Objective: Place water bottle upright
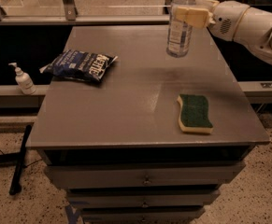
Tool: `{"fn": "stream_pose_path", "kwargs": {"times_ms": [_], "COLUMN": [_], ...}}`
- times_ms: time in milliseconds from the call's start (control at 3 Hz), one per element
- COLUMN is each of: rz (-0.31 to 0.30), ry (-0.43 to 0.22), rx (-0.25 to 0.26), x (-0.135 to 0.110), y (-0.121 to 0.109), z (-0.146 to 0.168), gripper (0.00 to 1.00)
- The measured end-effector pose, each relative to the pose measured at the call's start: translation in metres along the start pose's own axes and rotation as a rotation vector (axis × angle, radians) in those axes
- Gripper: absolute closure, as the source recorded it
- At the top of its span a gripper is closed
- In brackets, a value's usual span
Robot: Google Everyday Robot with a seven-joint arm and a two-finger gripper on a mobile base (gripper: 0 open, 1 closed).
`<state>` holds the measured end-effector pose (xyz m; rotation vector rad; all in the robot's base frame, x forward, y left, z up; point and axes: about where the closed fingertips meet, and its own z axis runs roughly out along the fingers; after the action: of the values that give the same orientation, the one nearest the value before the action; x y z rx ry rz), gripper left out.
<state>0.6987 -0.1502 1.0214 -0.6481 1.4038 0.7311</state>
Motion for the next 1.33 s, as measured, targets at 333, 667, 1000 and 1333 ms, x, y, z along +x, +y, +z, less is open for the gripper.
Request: {"fn": "stream_pose_path", "kwargs": {"times_ms": [333, 667, 1000, 1333], "rz": [-0.246, -0.374, -0.383, -0.342], "ry": [0.013, 0.032, 0.028, 0.021], "rx": [-0.075, -0.091, -0.074, -0.047], "x": [0.004, 0.015, 0.023, 0.028], "y": [0.015, 0.017, 0.010, 0.003], "z": [0.002, -0.001, -0.006, -0.009], "gripper": [1.00, 1.00, 1.00, 1.00]}}
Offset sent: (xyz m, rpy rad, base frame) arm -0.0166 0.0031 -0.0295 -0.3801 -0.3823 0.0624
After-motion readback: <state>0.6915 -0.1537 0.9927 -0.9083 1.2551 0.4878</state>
